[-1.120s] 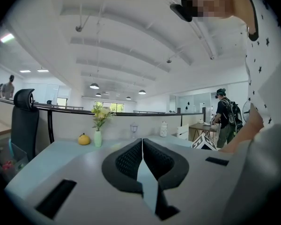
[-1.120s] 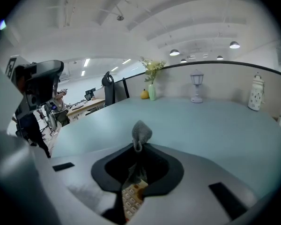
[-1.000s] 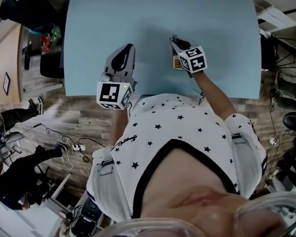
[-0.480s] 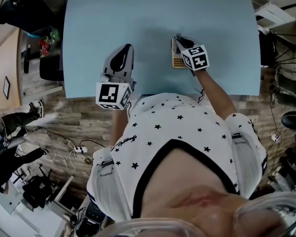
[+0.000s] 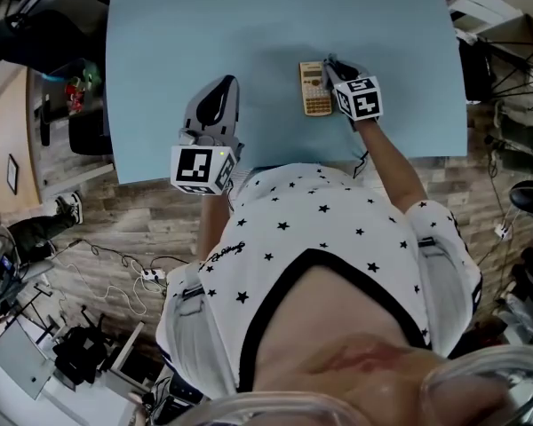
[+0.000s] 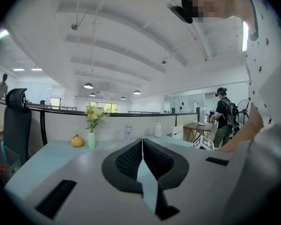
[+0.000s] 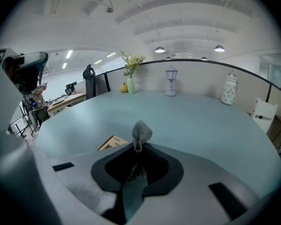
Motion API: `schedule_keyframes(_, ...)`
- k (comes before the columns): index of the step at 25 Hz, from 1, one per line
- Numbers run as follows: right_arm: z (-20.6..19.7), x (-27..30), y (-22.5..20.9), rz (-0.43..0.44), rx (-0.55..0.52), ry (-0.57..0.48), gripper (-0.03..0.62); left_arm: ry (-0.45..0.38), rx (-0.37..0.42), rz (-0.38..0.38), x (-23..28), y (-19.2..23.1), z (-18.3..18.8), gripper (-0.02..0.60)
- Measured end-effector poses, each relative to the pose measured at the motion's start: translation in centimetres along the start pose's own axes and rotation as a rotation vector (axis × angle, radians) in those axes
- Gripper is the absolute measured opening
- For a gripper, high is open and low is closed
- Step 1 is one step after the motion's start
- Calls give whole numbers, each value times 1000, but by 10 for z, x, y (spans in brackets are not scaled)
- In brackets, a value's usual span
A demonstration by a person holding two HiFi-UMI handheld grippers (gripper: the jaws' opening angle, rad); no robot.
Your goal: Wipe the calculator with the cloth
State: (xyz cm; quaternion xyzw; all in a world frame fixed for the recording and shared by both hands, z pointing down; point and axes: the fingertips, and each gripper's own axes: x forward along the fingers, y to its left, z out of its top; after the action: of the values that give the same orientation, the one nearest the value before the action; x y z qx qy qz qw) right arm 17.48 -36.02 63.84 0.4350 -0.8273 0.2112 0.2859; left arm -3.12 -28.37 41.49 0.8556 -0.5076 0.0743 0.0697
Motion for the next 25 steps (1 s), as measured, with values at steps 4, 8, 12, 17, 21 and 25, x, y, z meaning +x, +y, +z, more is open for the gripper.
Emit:
schedule_keyframes(4, -2, 0, -1, -15, 1, 3, 43, -4, 1, -9, 0, -1, 1, 31)
schedule_keyframes(8, -4, -2, -2, -20, 12, -4, 44, -3, 0, -7, -3, -3, 0, 31)
schedule_keyframes(12, 10, -10, -1, -15, 50, -68, 44, -2, 3, 1, -5, -1, 0, 31)
schedule_keyframes(17, 29, -14, 27, 49, 32, -123, 43, 2, 1, 6, -8, 4, -1, 31)
schedule_keyframes(21, 30, -12, 50, 101, 13, -124, 43, -2, -1, 1, -9, 3, 1, 31)
schedule_keyframes(25, 20, -3, 76, 145, -47, -80, 43, -2, -1, 0, -10, 5, 1, 31)
